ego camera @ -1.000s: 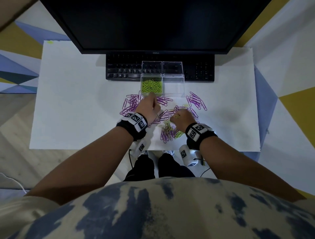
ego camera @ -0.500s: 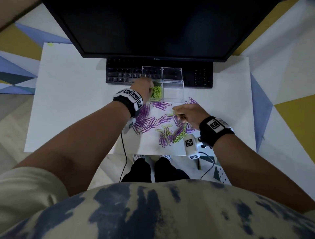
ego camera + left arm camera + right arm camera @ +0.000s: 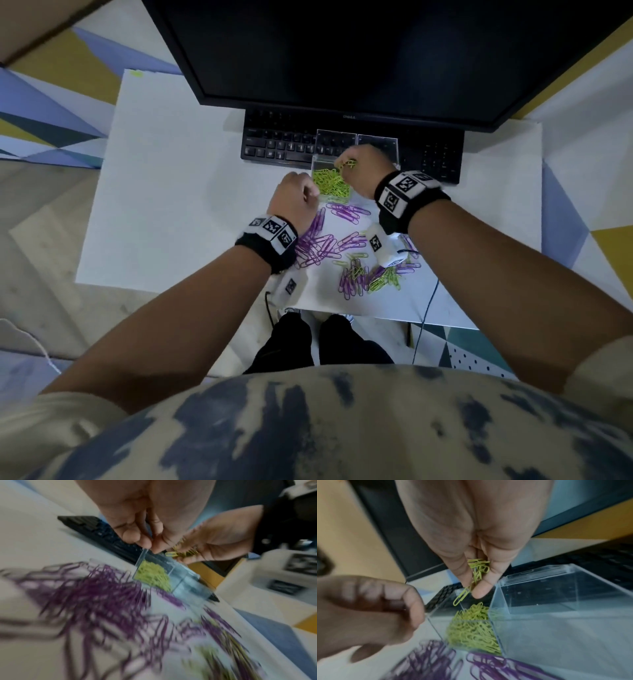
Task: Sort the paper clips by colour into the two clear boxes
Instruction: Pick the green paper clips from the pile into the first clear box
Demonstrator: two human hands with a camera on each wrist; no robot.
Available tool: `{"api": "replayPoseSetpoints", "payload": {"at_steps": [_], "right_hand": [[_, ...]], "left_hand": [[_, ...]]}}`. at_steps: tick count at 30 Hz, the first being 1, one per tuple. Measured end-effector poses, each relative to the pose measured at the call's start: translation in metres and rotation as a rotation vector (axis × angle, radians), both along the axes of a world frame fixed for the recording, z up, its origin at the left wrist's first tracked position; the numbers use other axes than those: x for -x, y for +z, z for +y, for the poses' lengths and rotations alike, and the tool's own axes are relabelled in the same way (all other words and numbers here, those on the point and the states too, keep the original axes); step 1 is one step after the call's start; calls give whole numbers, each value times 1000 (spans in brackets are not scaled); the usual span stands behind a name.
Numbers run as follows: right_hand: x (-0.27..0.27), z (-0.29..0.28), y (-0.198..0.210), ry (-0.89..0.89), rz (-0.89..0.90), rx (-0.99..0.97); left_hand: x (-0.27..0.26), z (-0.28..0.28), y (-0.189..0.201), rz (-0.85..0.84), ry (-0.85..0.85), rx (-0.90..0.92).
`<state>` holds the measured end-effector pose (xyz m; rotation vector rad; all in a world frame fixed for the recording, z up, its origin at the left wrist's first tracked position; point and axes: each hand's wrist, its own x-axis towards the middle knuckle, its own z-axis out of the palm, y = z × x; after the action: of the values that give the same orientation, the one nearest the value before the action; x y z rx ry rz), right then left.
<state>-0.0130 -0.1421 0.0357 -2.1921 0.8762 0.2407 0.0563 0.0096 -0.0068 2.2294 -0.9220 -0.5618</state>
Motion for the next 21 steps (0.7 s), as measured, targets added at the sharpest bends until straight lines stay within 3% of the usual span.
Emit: {"api": "replayPoseSetpoints", "payload": {"at_steps": [3, 6, 12, 18, 21], "right_hand": [[-12, 10, -10, 160, 55, 86], [-10, 15, -16, 205, 74, 80], [31, 18, -1, 40, -173, 61], [103, 33, -37, 54, 134, 7], [122, 44, -53, 86, 148, 19]], "left_hand": [[25, 19, -14, 84, -108, -118], [46, 29, -24, 102, -278, -220], [69, 27, -36, 57, -561, -257], [74, 23, -43, 13, -609, -261], [74, 23, -41, -45, -634, -301]]}}
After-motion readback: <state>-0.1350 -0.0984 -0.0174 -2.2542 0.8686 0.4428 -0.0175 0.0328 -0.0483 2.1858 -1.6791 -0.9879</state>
